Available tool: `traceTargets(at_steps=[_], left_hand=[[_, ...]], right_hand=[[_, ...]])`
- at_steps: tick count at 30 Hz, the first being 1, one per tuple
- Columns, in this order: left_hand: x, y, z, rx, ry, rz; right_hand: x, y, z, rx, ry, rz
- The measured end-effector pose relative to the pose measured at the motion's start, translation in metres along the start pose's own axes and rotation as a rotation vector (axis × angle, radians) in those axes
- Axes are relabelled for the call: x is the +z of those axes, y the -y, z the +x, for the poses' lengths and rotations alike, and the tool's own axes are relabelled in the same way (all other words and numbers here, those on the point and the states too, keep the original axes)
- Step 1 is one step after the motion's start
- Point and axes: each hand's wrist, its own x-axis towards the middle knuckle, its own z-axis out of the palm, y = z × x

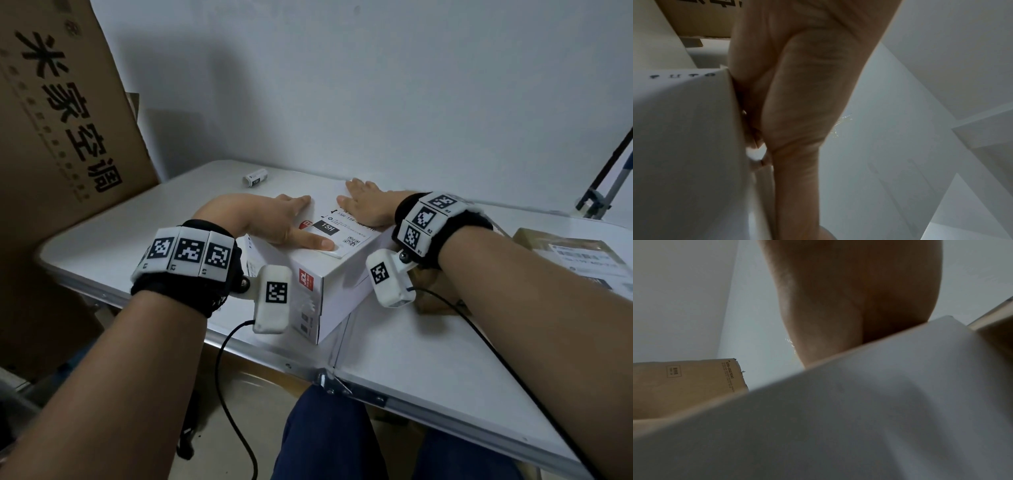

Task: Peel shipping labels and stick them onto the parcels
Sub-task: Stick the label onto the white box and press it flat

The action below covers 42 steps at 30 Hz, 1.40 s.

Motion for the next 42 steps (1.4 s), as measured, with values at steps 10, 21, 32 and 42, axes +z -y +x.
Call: traceTargets(at_steps=[10, 21, 32, 42], left_hand=[[0.0, 0.001, -0.001, 0.011, -0.006, -0.02], [0.001, 0.001, 0.001, 0.017, 0.003, -0.017], [0.001, 0.001, 0.006, -0.008, -0.022, -0.056], [0.007, -0.014, 0.007, 0.011, -0.094, -0.083]], right_hand=[[0.006, -0.014, 0.012, 0.044, -0.053, 0.069], [0.005, -0.027, 0.015, 0.0, -0.018, -0.039], [-0.01, -0.04, -0.041, -0.003, -0.227, 0.07], [-0.002, -0.015, -0.03, -0.168, -0.082, 0.09]])
